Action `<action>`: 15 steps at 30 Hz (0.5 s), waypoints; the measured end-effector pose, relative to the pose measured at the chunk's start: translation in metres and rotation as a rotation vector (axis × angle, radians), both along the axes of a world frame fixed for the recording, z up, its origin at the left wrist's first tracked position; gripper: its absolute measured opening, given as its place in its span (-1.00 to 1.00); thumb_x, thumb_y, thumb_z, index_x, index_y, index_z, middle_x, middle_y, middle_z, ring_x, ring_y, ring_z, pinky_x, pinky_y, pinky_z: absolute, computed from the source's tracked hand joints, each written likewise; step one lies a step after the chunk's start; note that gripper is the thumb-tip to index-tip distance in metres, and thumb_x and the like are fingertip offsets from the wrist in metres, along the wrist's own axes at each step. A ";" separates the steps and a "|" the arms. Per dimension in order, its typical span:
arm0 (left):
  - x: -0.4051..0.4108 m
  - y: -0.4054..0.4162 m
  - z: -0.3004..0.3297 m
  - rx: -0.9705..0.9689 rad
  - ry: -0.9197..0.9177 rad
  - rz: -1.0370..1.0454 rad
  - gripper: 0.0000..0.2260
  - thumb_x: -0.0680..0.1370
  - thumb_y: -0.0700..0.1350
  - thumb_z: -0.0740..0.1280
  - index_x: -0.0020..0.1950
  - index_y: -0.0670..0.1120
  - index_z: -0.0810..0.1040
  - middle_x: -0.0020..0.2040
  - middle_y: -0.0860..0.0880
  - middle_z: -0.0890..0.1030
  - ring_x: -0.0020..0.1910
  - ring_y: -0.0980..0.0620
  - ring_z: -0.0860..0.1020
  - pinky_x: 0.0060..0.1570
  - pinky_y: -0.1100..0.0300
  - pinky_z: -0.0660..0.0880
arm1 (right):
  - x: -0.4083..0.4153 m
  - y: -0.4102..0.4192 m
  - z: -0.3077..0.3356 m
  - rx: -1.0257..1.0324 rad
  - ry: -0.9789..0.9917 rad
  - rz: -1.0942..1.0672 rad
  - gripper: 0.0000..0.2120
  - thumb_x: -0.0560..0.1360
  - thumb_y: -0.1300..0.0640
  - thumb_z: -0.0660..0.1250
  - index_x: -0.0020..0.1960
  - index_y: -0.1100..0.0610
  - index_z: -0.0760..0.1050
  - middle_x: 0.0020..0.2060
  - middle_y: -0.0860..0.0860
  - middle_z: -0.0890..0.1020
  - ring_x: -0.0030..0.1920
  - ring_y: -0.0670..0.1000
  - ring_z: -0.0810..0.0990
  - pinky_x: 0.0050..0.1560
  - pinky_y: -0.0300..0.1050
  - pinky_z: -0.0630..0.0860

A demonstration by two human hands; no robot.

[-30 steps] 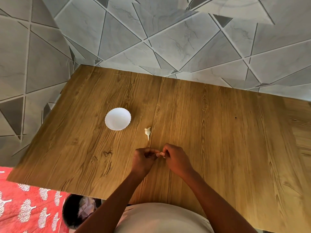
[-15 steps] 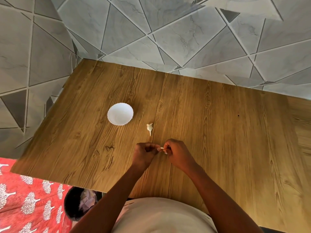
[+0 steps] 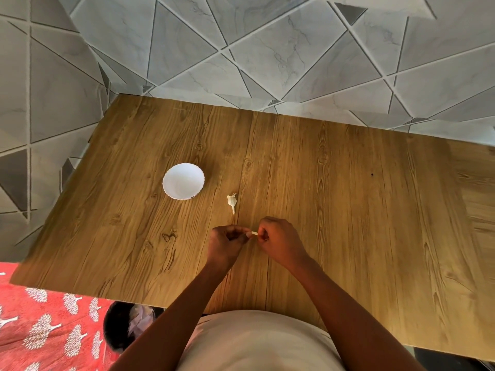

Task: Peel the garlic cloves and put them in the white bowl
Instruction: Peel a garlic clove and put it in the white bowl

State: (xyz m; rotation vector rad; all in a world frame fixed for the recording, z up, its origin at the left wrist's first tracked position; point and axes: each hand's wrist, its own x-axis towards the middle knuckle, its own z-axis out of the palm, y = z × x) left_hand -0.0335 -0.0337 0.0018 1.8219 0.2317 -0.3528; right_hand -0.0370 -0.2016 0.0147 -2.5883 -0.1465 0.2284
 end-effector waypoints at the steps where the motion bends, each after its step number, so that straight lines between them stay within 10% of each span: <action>1: 0.001 0.001 0.000 -0.002 0.000 0.005 -0.92 0.49 -0.20 0.54 -0.04 -0.08 0.75 -0.14 0.07 0.75 -0.09 0.13 0.71 0.01 0.18 0.62 | 0.000 0.000 -0.002 0.038 0.003 -0.035 -0.91 0.47 0.20 0.46 -0.14 0.06 0.57 -0.26 -0.10 0.56 -0.27 -0.13 0.53 -0.22 -0.16 0.55; 15: 0.000 0.005 -0.003 0.035 -0.042 -0.045 -0.91 0.49 -0.20 0.54 -0.02 -0.10 0.74 -0.13 0.06 0.75 -0.10 0.13 0.71 -0.03 0.23 0.63 | -0.004 -0.006 -0.008 0.278 0.051 -0.075 -0.83 0.51 0.21 0.47 0.09 0.08 0.69 -0.08 -0.05 0.72 -0.09 -0.16 0.65 -0.02 -0.20 0.60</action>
